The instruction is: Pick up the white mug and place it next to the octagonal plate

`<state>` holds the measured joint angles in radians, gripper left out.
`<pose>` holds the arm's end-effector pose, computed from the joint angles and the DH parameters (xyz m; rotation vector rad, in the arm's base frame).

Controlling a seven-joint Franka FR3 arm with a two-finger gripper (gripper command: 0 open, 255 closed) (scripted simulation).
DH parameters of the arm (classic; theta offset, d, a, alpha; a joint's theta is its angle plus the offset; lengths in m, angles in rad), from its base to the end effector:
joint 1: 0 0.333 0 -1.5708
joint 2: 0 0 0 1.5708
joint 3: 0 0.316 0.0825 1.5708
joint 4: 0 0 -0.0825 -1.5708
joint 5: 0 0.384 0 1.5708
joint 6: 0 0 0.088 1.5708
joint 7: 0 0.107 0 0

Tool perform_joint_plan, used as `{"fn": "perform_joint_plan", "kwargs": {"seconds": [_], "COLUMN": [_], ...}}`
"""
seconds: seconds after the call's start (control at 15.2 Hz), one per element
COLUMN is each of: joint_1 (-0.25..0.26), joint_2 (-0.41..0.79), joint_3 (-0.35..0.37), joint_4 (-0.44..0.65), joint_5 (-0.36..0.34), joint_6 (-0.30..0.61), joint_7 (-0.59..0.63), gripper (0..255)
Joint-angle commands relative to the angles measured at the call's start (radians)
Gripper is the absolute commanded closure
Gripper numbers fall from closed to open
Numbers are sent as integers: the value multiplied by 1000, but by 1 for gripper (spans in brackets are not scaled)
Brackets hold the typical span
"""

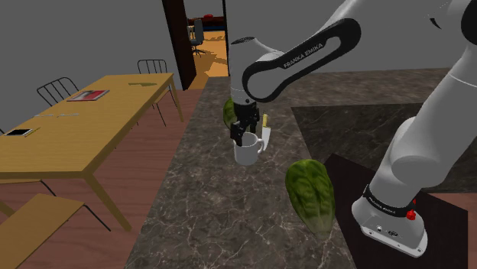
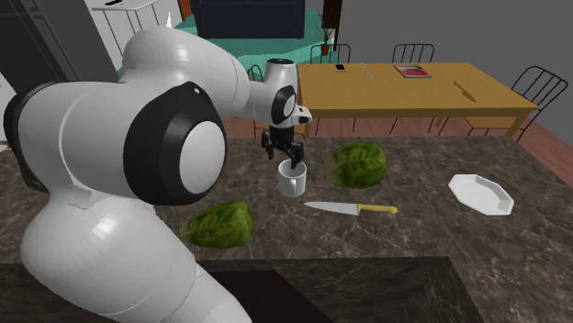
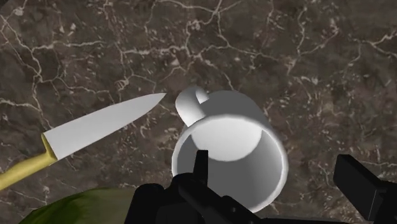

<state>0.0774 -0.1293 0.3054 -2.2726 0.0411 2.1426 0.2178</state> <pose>0.4597 0.1888 0.4082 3.1280 0.2195 -0.0073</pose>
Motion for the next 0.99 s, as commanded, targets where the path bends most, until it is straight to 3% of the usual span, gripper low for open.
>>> {"fn": "perform_joint_plan", "kwargs": {"seconds": [0.0, 0.53, 0.92], "joint_1": [7, 11, 11], "joint_2": [68, 143, 148], "joint_3": [17, 22, 22], "joint_4": [31, -1, -4], "joint_5": [-17, -45, -47], "joint_6": [35, 139, 146], "joint_7": [33, 58, 60], "gripper": [0, 0, 0]}}
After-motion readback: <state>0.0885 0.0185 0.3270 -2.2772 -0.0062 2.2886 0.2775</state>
